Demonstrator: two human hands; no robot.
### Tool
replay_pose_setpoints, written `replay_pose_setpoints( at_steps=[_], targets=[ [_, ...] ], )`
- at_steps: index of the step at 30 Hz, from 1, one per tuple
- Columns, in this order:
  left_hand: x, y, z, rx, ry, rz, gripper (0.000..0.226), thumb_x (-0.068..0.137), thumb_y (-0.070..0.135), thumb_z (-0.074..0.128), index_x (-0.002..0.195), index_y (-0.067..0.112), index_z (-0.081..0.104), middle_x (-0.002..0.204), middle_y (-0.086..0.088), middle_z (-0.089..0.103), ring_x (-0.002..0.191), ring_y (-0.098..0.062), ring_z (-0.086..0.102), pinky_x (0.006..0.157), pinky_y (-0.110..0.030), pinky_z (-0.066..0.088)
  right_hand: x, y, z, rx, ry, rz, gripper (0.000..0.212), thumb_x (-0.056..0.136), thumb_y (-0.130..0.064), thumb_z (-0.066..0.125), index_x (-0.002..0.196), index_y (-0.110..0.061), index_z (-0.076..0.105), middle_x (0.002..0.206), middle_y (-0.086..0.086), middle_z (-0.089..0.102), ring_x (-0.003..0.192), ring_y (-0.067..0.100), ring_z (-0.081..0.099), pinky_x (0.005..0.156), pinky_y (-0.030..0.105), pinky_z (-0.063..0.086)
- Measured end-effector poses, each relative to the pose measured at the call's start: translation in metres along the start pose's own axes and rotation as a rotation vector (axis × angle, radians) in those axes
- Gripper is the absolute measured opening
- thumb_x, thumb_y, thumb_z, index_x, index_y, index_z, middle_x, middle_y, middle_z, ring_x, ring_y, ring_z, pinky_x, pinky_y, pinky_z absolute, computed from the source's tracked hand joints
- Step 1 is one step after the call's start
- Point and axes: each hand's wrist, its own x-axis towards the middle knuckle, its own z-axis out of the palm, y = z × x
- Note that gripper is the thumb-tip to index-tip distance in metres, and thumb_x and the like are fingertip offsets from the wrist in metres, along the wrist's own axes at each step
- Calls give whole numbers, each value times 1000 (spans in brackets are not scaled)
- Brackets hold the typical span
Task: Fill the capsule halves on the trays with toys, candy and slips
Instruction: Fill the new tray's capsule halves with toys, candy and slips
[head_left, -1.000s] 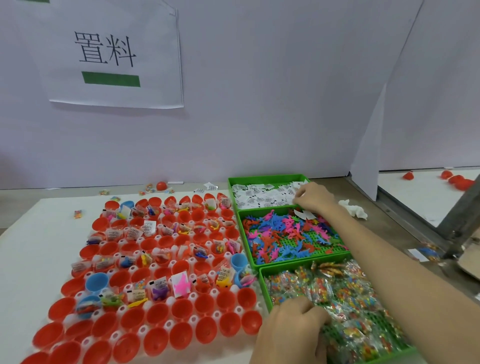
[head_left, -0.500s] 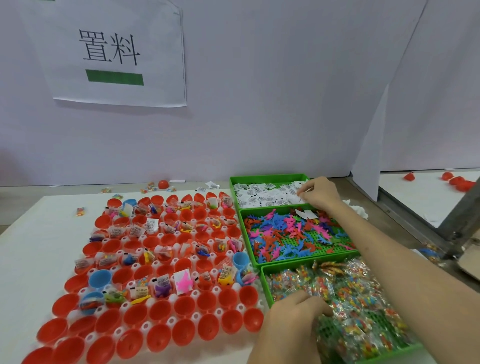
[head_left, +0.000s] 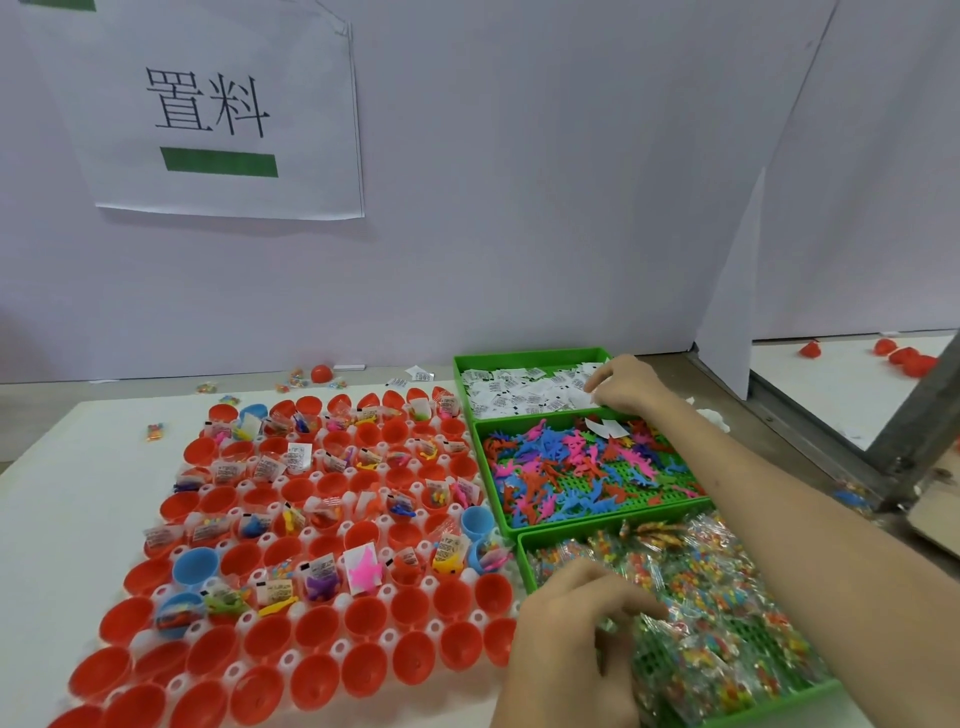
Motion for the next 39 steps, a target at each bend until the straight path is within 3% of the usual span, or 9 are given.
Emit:
replay_pose_setpoints(
  at_steps=[3,9,15,21,25,30,33,36,39],
  targets=[
    [-1,5,-3,-118,54,-66,45,81,-9,66,90,33,76,89,14,61,87,-4,60,65,-22,55,-5,3,-1,127,219,11,34,91,5,49,104,-13,75,124,11,69,65,12,53,58,24,40],
    [-2,12,-11,-303,184,-145,50,80,-8,73,75,41,74,89,14,68,86,-7,68,66,-23,57,-50,-7,-20,369,501,-161,24,95,-1,53,103,-15,70,92,1,66,69,3,54,68,27,48],
    [-2,10,-17,-520,323,-247,39,84,-12,69,72,25,74,81,-3,73,79,-16,74,68,-27,60,-139,-26,-22,909,137,-340,23,95,-3,62,97,-25,68,80,-7,66,71,13,64,67,27,58],
    [0,5,-16,-667,443,-333,35,88,-18,61,72,12,73,78,-9,70,76,-18,75,61,-23,59,-185,-45,0,958,-166,-452,27,99,-2,47,98,-26,59,85,-11,60,71,9,59,66,28,53],
    [1,3,-18,-679,491,-397,35,87,-12,65,81,19,79,67,2,70,60,-3,67,61,-18,56,-197,-51,3,741,-191,-586,20,95,-15,43,100,-31,54,87,-10,53,81,7,50,72,21,45],
    [1,2,-21,-905,481,-429,28,73,8,84,93,28,81,86,1,73,81,-18,73,69,-23,59,-201,-52,6,588,-128,-665,17,98,-19,43,104,-33,52,91,-1,54,80,19,53,71,42,47],
    [1,5,-21,-896,479,-402,36,60,27,94,93,29,80,83,3,71,78,-12,69,66,-19,55,-203,-53,8,637,-142,-667,19,99,-18,45,107,-33,53,93,-1,55,81,24,55,69,48,52],
    [2,6,-22,-896,508,-394,34,58,38,80,89,24,80,81,-1,73,76,-11,70,67,-20,56,-204,-54,8,732,-226,-655,21,98,-17,51,112,-32,55,90,-5,53,77,20,55,60,34,52],
    [2,3,-23,-949,549,-395,25,62,31,77,79,14,78,80,-10,72,74,-15,71,68,-25,60,-204,-54,6,842,-308,-654,25,95,-11,60,115,-27,59,85,-8,58,74,11,58,62,22,49]
  ],
)
